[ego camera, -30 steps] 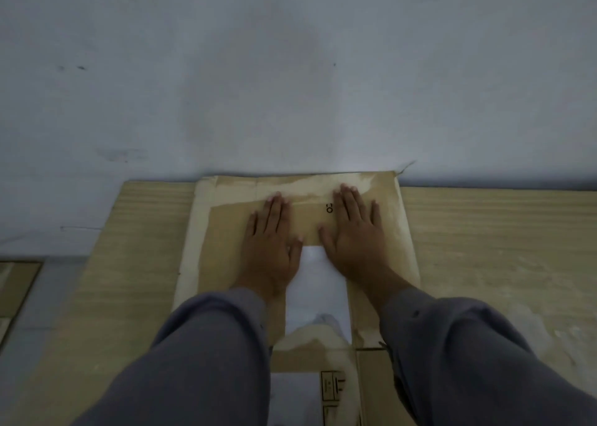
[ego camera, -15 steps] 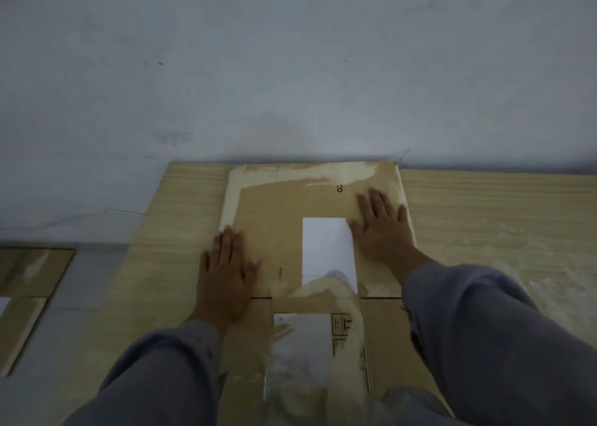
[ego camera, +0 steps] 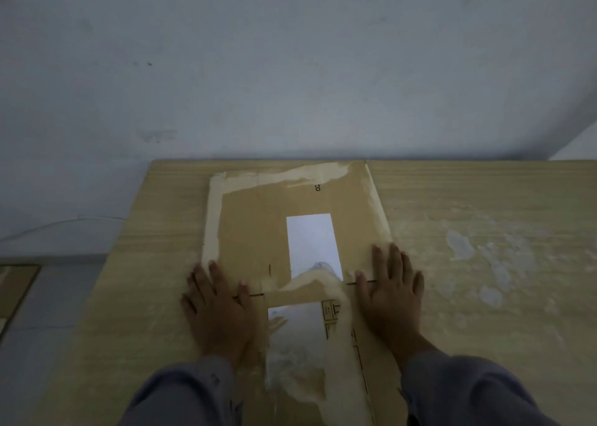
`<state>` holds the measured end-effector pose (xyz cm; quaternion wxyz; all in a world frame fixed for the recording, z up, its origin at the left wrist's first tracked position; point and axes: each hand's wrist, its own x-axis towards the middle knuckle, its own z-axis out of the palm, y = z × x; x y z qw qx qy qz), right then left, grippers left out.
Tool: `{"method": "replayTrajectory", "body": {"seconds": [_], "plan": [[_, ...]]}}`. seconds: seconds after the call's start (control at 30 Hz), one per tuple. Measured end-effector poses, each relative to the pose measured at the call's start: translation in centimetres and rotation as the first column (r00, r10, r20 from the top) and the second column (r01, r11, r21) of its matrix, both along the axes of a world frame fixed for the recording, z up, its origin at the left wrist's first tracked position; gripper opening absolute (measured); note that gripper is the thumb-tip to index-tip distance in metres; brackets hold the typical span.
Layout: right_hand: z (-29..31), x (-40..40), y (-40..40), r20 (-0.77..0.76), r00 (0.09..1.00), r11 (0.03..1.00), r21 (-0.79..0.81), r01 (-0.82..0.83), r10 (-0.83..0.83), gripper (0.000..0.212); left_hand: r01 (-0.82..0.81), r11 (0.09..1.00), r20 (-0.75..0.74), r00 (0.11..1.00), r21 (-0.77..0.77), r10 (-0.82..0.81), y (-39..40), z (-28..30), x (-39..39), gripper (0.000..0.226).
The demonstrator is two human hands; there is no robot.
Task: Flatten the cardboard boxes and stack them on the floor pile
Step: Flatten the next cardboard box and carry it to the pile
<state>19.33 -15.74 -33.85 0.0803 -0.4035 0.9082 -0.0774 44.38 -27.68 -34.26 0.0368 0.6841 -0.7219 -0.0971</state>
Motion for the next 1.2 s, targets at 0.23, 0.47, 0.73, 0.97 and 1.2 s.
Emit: {"method": "replayTrajectory", "body": {"seconds": [0.23, 0.47, 0.73, 0.97, 1.2], "plan": [[0.6, 0.3, 0.2, -0.010, 0.999, 0.999, -0.016, 0.047, -0.047, 0.071, -0.098, 0.992, 0.073, 0.993, 0.085, 0.092, 0.1, 1.7, -0.6, 0.072], [4.5, -1.8, 0.4, 0.401, 0.846, 0.919, -0.027, 0.394, -0.351, 0.071, -0.285, 0.931, -0.051, 0.951, 0.228, 0.304, 0.7, 4.4, 0.7, 0.092], [7.3, -1.4, 4.9, 0.377, 0.875, 0.907, -0.167, 0.386, -0.303, 0.029, -0.181, 0.977, -0.334, 0.919, 0.110, 0.208, 3.0, 7.8, 0.2, 0.045], [11.1, -4.1, 10.3, 0.331, 0.851, 0.805, -0.308, 0.506, -0.408, 0.021, -0.027, 0.999, -0.368, 0.930, -0.030, 0.015, 4.4, 12.6, -4.6, 0.045], [15.1, -9.9, 15.9, 0.293, 0.848, 0.713, -0.460, 0.529, -0.441, 0.022, 0.046, 0.989, -0.466, 0.878, -0.143, -0.109, 7.9, 16.8, -12.6, 0.042]]}}
